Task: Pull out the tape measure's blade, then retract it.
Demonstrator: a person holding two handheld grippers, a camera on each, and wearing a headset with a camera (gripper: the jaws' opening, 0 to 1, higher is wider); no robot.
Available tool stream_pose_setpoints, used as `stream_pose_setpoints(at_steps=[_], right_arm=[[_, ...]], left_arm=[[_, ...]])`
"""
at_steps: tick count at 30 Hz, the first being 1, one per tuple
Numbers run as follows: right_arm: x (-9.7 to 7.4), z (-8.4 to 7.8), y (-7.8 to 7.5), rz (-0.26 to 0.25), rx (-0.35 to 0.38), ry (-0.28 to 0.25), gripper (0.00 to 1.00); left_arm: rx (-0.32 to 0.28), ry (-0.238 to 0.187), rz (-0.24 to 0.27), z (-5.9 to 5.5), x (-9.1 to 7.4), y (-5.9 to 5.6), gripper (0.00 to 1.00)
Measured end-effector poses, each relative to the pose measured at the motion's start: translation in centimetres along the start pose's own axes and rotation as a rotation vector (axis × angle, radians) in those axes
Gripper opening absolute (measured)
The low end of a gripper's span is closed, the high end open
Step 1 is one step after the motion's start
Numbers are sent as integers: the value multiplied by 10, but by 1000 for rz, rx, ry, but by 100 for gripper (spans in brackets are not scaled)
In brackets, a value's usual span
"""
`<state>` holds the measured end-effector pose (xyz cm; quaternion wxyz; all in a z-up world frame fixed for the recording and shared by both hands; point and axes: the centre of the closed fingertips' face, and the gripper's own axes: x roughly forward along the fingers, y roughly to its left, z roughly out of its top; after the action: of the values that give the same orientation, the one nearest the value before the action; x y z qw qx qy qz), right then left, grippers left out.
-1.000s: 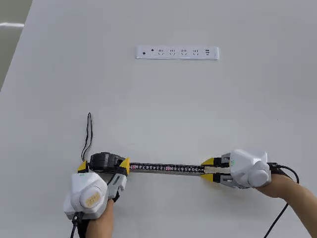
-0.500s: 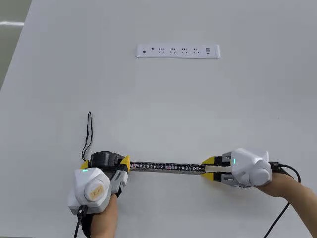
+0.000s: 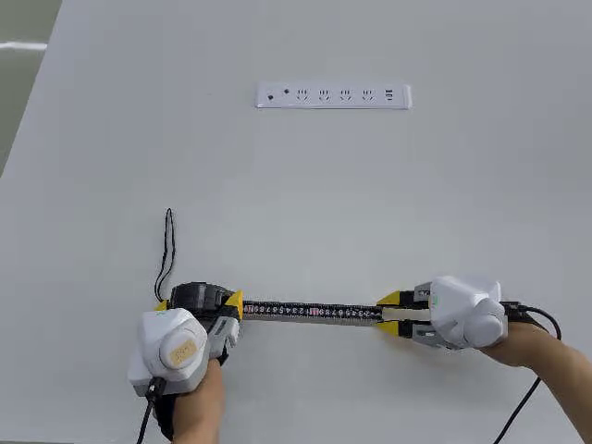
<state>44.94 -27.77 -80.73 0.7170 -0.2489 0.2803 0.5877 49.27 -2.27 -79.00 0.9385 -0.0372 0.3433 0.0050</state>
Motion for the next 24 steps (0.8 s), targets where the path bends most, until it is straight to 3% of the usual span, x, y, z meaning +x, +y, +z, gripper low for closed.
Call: stream_pose_setpoints(at_steps=[16, 24], right_arm=[[1, 2, -1, -5, -6, -4, 13], [2, 13, -1, -7, -10, -19, 13]], left_arm=[[0, 20, -27, -1, -1, 0, 60], [-30, 24, -51, 0, -3, 3, 60]])
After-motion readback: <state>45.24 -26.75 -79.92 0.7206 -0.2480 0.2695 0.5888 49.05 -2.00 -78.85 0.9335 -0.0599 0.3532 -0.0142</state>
